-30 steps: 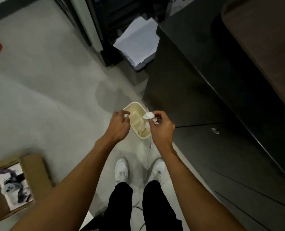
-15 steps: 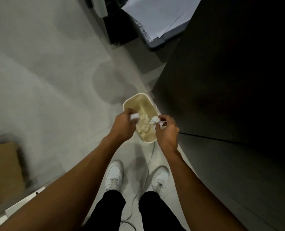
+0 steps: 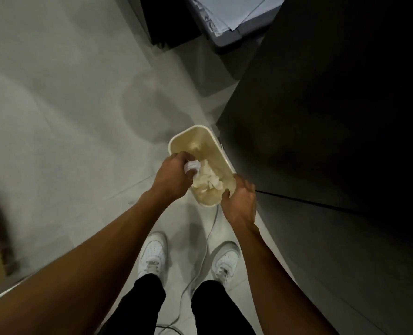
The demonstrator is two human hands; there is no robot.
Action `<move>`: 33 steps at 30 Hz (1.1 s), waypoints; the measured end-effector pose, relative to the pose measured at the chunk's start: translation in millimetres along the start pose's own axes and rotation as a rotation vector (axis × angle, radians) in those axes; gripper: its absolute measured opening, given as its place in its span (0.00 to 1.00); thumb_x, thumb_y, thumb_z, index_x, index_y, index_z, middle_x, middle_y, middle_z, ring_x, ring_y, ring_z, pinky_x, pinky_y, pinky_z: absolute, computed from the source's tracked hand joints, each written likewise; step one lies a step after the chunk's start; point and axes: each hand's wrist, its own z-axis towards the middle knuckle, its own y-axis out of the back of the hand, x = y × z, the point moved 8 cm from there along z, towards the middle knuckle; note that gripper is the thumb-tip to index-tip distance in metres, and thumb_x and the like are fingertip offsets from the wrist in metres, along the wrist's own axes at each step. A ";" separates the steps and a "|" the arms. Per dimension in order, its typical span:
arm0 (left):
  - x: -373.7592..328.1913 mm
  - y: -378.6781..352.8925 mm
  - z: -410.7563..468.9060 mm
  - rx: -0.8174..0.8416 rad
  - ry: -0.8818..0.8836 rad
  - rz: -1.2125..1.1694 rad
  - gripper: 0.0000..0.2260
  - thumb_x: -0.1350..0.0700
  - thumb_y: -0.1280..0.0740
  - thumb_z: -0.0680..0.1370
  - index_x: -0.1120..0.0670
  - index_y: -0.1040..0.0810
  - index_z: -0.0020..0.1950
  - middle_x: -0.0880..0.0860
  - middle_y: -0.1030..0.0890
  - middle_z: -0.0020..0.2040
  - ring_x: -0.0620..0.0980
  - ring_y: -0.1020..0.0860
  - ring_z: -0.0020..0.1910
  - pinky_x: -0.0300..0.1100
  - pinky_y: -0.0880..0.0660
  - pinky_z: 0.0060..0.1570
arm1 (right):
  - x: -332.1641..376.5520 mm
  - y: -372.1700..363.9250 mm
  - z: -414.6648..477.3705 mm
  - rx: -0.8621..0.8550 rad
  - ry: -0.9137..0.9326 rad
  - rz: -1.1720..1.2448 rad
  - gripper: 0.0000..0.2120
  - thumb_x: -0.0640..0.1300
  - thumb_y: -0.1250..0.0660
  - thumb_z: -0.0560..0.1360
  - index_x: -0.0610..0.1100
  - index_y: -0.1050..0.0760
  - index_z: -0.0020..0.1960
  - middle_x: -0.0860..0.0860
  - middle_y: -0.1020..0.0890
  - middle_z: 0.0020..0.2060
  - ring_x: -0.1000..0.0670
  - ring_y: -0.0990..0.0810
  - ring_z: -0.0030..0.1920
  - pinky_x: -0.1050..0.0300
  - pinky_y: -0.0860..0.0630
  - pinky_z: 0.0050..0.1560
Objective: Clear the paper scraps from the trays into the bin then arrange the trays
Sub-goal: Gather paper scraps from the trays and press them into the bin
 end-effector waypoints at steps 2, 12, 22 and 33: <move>-3.6 -7.0 4.4 0.007 -0.034 0.015 0.12 0.54 0.28 0.78 0.55 0.20 0.60 0.55 0.17 0.55 0.56 0.19 0.51 0.45 0.25 0.49 | -7.7 -7.1 -1.5 0.052 0.001 0.012 0.29 0.43 0.30 0.78 0.43 0.33 0.77 0.45 0.29 0.74 0.43 0.30 0.74 0.47 0.30 0.73; -8.4 -79.8 13.7 0.324 -0.061 0.334 0.20 0.47 0.33 0.80 0.51 0.23 0.70 0.55 0.19 0.63 0.57 0.21 0.60 0.51 0.25 0.63 | -21.6 -13.2 1.3 0.155 0.026 -0.033 0.31 0.45 0.32 0.79 0.44 0.36 0.80 0.48 0.36 0.80 0.44 0.37 0.79 0.48 0.37 0.78; -30.2 -19.4 -24.9 0.285 -0.014 0.301 0.17 0.55 0.33 0.80 0.54 0.22 0.69 0.57 0.22 0.66 0.58 0.22 0.63 0.52 0.23 0.63 | 5.1 35.2 -24.1 0.175 0.000 -0.015 0.28 0.46 0.30 0.79 0.46 0.31 0.77 0.49 0.29 0.76 0.45 0.32 0.76 0.49 0.30 0.73; -164.0 132.8 -129.6 0.219 -0.116 0.201 0.14 0.57 0.33 0.81 0.55 0.21 0.67 0.55 0.18 0.63 0.55 0.18 0.58 0.45 0.24 0.60 | 109.9 193.2 -137.0 0.119 0.013 0.178 0.24 0.46 0.29 0.78 0.48 0.27 0.73 0.48 0.22 0.66 0.44 0.25 0.68 0.49 0.24 0.65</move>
